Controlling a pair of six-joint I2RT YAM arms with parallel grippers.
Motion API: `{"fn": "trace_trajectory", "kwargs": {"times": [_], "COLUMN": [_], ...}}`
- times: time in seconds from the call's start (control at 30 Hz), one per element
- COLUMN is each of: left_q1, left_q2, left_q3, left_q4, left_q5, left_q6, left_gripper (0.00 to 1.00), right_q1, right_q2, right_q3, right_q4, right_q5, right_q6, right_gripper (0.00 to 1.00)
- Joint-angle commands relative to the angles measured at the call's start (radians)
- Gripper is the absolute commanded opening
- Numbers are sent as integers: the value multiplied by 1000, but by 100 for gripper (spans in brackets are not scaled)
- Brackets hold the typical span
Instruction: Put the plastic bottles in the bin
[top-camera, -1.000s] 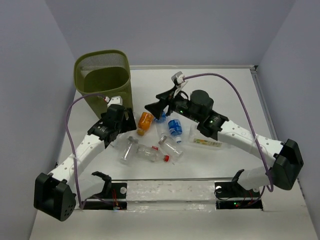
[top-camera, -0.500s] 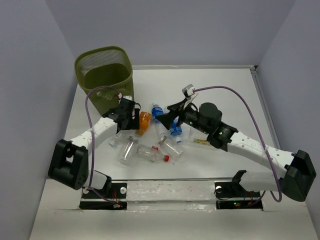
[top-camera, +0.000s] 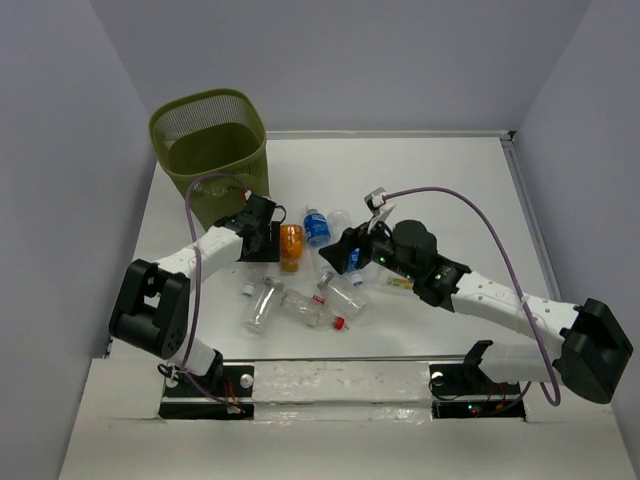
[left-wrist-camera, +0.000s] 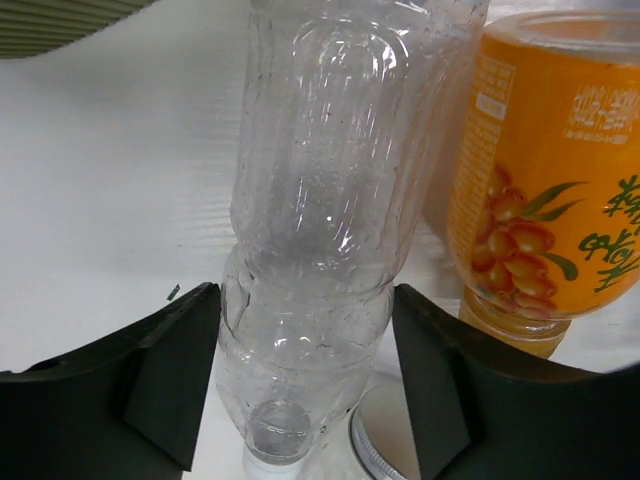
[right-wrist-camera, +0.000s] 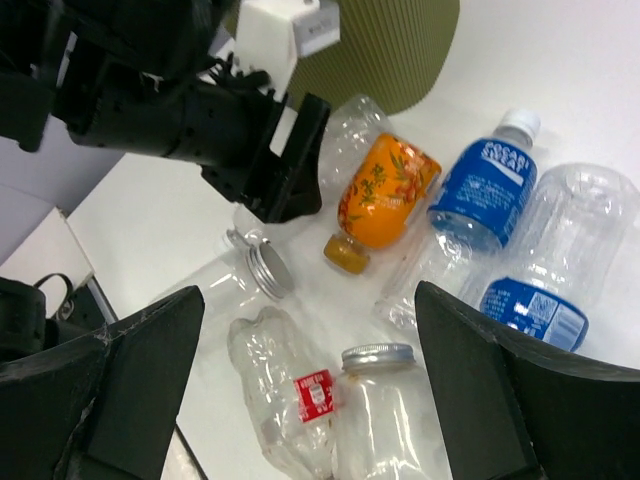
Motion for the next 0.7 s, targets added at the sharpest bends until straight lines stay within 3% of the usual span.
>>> {"fn": "trace_trajectory", "kwargs": {"times": [0.0,0.03,0.2,0.3,0.37,0.67], "left_q1": [0,0,0,0,0,-2], "left_q2": [-49,-62,-171,-272,-351,-547], "left_q3": [-3,-3,20,55,86,289], "left_q4": [-25,-21,-4,2,18,145], "left_q5": [12,7,6,47,108,204], "left_q6": [-2,-5,-15,-16,-6,-32], "left_gripper": [67,61,60,60,59,59], "right_q1": [5,5,5,5,5,163], "right_q2": [-35,-33,2,48,82,134], "right_q3": [-33,-39,-35,-16,17,88], "right_q4": [29,21,-68,-114,-160,-220], "right_q5": [48,60,70,-46,-105,-164], "right_q6": [30,34,37,9,-14,-100], "right_gripper": [91,91,87,77,76,73]}}
